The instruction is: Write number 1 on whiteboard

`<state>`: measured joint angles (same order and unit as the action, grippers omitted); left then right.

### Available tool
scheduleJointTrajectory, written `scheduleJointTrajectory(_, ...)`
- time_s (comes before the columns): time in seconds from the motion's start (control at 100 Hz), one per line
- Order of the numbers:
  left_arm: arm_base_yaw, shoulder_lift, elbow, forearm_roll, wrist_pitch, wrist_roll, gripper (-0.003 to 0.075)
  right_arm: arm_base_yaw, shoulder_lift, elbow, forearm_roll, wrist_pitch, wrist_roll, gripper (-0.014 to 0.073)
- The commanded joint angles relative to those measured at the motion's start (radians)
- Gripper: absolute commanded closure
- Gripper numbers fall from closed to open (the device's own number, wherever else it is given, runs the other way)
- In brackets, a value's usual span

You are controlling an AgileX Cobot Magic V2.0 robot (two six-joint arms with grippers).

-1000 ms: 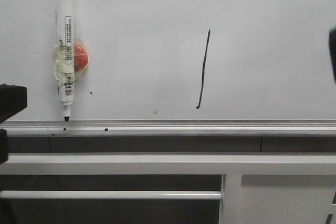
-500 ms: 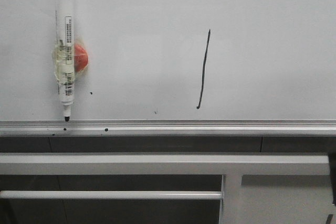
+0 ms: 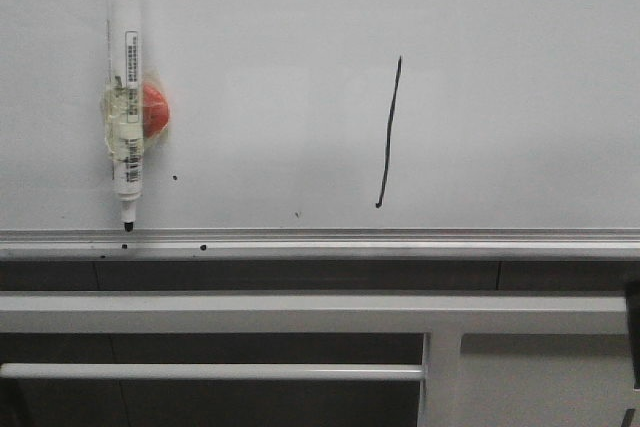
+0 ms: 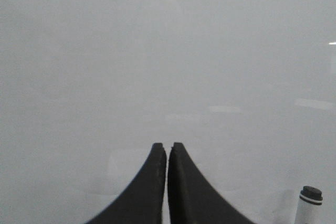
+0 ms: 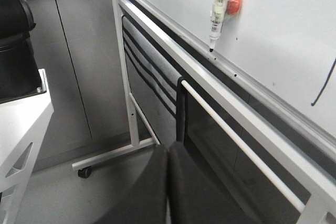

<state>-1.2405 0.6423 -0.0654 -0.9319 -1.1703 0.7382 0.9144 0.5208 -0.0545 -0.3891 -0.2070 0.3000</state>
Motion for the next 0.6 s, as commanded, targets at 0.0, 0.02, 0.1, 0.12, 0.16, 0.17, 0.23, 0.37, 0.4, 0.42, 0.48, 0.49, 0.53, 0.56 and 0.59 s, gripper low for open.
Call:
scheduleJointTrajectory(0.0, 0.002, 0.001, -0.022, 0.055, -0.116, 0.003, 0.0741, -0.006, 0.001, -0.026, 0.004, -0.071, 0.003, 0.0658)
scheduleJointTrajectory(0.02, 0.002, 0.001, -0.022, 0.055, -0.116, 0.003, 0.0741, -0.006, 0.001, -0.026, 0.004, -0.071, 0.003, 0.0658)
scheduleJointTrajectory(0.1, 0.002, 0.001, -0.022, 0.055, -0.118, 0.003, 0.0741, -0.006, 0.001, -0.026, 0.004, -0.069, 0.003, 0.0658)
scheduleJointTrajectory(0.12, 0.002, 0.001, -0.022, 0.055, -0.118, 0.003, 0.0741, -0.006, 0.001, -0.026, 0.004, -0.069, 0.003, 0.0658)
scheduleJointTrajectory(0.16, 0.002, 0.001, -0.022, 0.055, -0.125, 0.003, 0.0741, -0.006, 0.001, -0.026, 0.004, -0.069, 0.003, 0.0658)
scheduleJointTrajectory(0.17, 0.002, 0.001, -0.022, 0.055, -0.128, 0.003, 0.0741, -0.006, 0.001, -0.026, 0.004, -0.069, 0.003, 0.0658)
scheduleJointTrajectory(0.23, 0.002, 0.001, -0.022, 0.055, -0.156, 0.003, 0.0741, -0.006, 0.001, -0.026, 0.004, -0.069, 0.003, 0.0658)
scheduleJointTrajectory(0.37, 0.011, -0.044, -0.022, 0.061, -0.175, 0.003, 0.0741, -0.006, 0.001, -0.026, 0.004, -0.064, 0.003, 0.0658)
scheduleJointTrajectory(0.4, 0.023, -0.059, -0.024, 0.073, -0.17, -0.002, 0.0741, -0.006, 0.001, -0.026, 0.004, -0.064, 0.003, 0.0658)
scheduleJointTrajectory(0.42, 0.053, -0.07, -0.024, 0.105, -0.162, -0.014, 0.0741, -0.006, 0.001, -0.026, 0.004, -0.064, 0.003, 0.0658)
scheduleJointTrajectory(0.48, 0.139, -0.103, -0.024, 0.194, -0.108, -0.027, 0.0741, -0.006, 0.001, -0.026, 0.004, -0.062, 0.003, 0.0658)
scheduleJointTrajectory(0.49, 0.151, -0.107, -0.024, 0.206, -0.1, -0.028, 0.0741, -0.006, 0.001, -0.026, 0.004, -0.062, 0.003, 0.0658)
scheduleJointTrajectory(0.53, 0.224, -0.139, -0.024, 0.291, -0.033, -0.042, 0.0741, -0.006, 0.001, -0.026, 0.004, -0.062, 0.003, 0.0658)
scheduleJointTrajectory(0.56, 0.287, -0.161, -0.024, 0.336, 0.009, -0.048, 0.0741, -0.006, 0.001, -0.026, 0.004, -0.062, 0.003, 0.0658)
scheduleJointTrajectory(0.59, 0.327, -0.185, -0.024, 0.37, 0.061, -0.066, 0.0741, -0.006, 0.001, -0.026, 0.004, -0.062, 0.003, 0.0658)
